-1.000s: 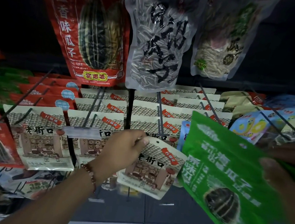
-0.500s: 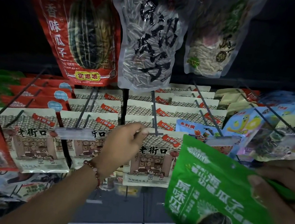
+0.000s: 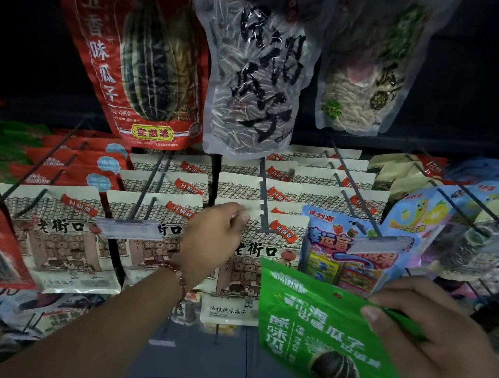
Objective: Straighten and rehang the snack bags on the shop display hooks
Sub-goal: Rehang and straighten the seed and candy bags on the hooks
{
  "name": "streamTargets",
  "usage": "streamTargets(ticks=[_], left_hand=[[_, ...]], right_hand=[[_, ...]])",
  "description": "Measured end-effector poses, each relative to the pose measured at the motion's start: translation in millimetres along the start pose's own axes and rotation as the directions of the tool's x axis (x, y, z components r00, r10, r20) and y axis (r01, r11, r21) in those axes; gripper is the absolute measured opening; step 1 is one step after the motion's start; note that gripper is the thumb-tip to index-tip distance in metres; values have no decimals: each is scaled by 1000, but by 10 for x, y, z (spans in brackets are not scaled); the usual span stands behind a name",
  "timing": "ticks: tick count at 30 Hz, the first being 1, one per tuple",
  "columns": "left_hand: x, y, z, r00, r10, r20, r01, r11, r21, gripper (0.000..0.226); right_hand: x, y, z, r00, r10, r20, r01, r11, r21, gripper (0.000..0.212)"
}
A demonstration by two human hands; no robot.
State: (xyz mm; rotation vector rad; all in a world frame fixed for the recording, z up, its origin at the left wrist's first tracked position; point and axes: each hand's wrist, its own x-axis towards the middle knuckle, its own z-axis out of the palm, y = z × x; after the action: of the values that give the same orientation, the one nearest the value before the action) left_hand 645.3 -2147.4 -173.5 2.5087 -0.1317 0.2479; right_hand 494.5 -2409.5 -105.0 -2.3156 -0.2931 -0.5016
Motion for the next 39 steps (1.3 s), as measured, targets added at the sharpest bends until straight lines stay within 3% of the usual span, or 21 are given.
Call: streamTargets(ticks=[3,9,15,22,26,29,32,35,39], left_hand=[[16,21,44,998,9,-58,-6,999,48,30],[-74,-33,91,978,125,-165,-118,992,52,26],[-275,-118,9,961,240,-140,-228,968,102,31],[-662,-291,-192,980,200,-19,-200,979,-25,48],[-1029,-499,-362,998,62,12,-55,947,-317,39],[-1221,-630,-570,978,-7,210,104,886,-453,38],[-1353,-749,-802,939,55,340,75,931,-356,38],[-1386,-982,-1012,939,57,339,4,984,-176,38],[-1425,-1324,-1324,945,31,326,44,975,-220,22]], right_hand=[[6,18,44,1000,10,9,-10,1000,-12,9],[-45,46,201,995,24,95,-24,1000,-2,16],[-30,93,385,984,17,176,-24,999,36,28],[24,41,645,972,-5,237,-12,997,70,16],[81,-66,822,956,-40,292,28,999,43,19],[109,-200,1015,940,-55,336,42,998,46,18],[138,-413,1240,932,-71,355,49,996,71,15],[140,-670,1495,917,-81,391,58,996,72,14],[178,-1065,1842,911,-101,399,77,994,76,11]])
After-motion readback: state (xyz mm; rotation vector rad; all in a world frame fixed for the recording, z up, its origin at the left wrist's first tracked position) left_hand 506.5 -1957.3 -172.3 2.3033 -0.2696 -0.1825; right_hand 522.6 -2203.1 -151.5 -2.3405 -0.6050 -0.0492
